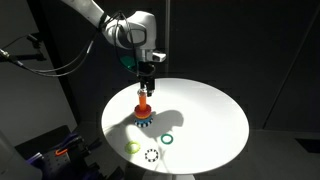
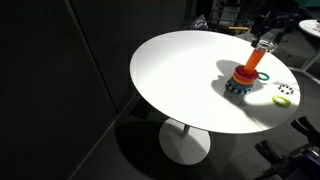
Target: Put the transparent ring on the stake
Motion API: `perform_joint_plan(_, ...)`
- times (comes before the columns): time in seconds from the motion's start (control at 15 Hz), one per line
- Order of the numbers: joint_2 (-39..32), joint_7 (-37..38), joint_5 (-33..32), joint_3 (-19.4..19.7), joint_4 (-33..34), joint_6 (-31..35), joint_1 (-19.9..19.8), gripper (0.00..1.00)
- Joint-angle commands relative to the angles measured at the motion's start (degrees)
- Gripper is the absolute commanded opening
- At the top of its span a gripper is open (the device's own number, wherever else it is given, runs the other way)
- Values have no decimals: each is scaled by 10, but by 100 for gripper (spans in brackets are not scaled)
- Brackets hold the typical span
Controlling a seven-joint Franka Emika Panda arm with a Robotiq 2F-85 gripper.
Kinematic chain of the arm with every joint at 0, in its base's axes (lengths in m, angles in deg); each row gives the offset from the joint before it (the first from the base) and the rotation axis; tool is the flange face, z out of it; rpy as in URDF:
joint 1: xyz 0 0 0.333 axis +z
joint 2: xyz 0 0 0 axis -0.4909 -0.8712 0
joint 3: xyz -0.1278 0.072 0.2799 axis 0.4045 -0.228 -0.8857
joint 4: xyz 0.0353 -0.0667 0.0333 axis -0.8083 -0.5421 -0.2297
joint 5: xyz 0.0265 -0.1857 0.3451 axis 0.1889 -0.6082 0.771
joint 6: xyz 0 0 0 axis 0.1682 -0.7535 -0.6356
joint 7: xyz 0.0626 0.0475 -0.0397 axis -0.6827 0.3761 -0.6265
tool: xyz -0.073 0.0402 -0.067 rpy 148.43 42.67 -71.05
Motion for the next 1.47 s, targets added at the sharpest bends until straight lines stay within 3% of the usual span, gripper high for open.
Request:
perform_joint_plan(0.0, 10, -5, 16, 0, -7, 3, 2, 70)
perform_joint_plan(1.4, 3, -35, 93, 0, -13, -20, -4, 70)
